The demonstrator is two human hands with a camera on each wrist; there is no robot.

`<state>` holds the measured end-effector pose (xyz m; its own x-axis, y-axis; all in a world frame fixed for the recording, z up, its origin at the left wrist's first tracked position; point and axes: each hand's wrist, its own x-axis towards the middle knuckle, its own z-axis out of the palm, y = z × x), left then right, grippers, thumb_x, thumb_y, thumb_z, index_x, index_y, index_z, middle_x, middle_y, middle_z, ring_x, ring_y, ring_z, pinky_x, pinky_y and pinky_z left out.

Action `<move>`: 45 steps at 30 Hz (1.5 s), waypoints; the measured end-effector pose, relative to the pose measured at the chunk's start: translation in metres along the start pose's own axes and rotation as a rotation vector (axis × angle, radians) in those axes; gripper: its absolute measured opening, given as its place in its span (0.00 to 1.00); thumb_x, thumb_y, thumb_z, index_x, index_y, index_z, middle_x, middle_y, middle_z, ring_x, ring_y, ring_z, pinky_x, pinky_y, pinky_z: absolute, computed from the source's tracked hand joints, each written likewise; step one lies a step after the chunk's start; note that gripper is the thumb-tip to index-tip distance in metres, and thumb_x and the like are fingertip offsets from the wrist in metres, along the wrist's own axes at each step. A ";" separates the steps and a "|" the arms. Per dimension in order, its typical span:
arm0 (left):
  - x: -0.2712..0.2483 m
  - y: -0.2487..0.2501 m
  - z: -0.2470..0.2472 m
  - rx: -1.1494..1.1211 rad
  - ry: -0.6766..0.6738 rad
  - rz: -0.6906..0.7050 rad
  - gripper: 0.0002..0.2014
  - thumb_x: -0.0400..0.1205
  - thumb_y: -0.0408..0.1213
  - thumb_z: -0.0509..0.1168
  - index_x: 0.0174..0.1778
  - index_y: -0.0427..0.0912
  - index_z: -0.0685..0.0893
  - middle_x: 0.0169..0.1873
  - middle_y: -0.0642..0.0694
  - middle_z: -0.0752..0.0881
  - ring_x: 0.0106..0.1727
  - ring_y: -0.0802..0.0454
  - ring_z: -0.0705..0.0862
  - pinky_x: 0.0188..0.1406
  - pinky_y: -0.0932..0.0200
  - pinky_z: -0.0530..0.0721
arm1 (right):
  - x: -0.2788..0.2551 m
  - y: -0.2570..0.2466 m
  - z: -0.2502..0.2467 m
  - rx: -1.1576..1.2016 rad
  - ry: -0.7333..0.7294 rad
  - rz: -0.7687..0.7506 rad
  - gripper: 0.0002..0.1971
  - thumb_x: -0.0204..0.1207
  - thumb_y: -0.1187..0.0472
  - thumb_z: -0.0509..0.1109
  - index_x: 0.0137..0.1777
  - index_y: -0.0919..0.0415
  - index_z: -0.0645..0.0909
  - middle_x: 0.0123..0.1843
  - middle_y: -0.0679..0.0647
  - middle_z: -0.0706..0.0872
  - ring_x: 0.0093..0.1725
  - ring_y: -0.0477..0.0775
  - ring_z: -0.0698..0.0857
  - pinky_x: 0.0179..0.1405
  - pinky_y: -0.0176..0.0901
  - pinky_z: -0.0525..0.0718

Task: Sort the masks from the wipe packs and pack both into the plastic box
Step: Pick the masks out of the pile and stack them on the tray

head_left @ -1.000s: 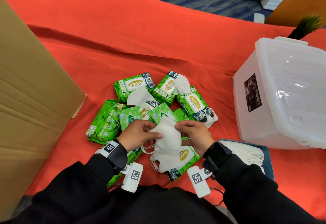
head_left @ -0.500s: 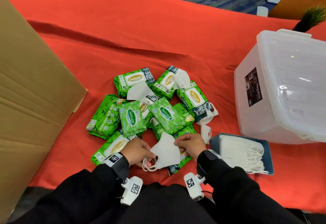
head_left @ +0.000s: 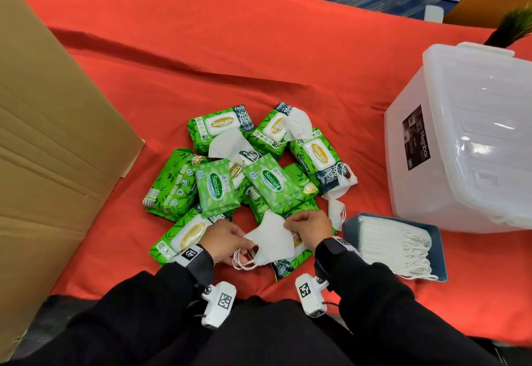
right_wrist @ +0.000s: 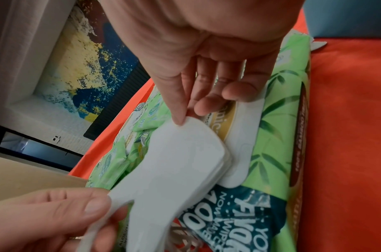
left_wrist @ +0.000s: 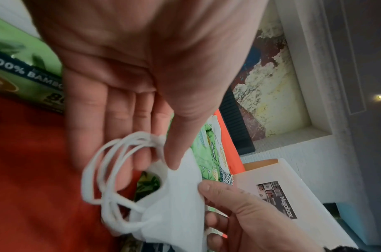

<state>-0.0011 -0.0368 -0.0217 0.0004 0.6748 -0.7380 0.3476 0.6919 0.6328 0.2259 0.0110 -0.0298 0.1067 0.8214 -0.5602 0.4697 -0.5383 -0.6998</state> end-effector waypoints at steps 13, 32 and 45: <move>0.035 0.013 0.020 0.454 0.025 0.196 0.27 0.74 0.59 0.75 0.22 0.45 0.72 0.23 0.47 0.72 0.29 0.46 0.74 0.31 0.51 0.63 | 0.009 0.004 0.004 -0.101 0.001 -0.050 0.08 0.65 0.60 0.87 0.40 0.49 0.92 0.40 0.47 0.93 0.38 0.47 0.88 0.42 0.39 0.84; 0.038 0.075 -0.049 0.449 -0.288 0.408 0.13 0.73 0.52 0.80 0.38 0.46 0.91 0.30 0.51 0.89 0.31 0.59 0.82 0.37 0.58 0.75 | 0.008 -0.043 -0.035 0.471 -0.300 0.082 0.11 0.72 0.73 0.80 0.45 0.62 0.81 0.42 0.58 0.90 0.38 0.54 0.90 0.31 0.47 0.91; 0.078 0.094 -0.043 0.242 0.002 0.210 0.08 0.76 0.40 0.79 0.40 0.38 0.91 0.32 0.43 0.91 0.30 0.48 0.89 0.27 0.52 0.89 | 0.035 -0.039 -0.011 0.492 -0.092 0.213 0.12 0.77 0.72 0.77 0.54 0.64 0.79 0.42 0.62 0.91 0.30 0.54 0.90 0.27 0.48 0.89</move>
<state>-0.0085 0.0916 -0.0100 0.0938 0.7974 -0.5962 0.5533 0.4561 0.6971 0.2213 0.0629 -0.0170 0.0677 0.6763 -0.7335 -0.0221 -0.7340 -0.6788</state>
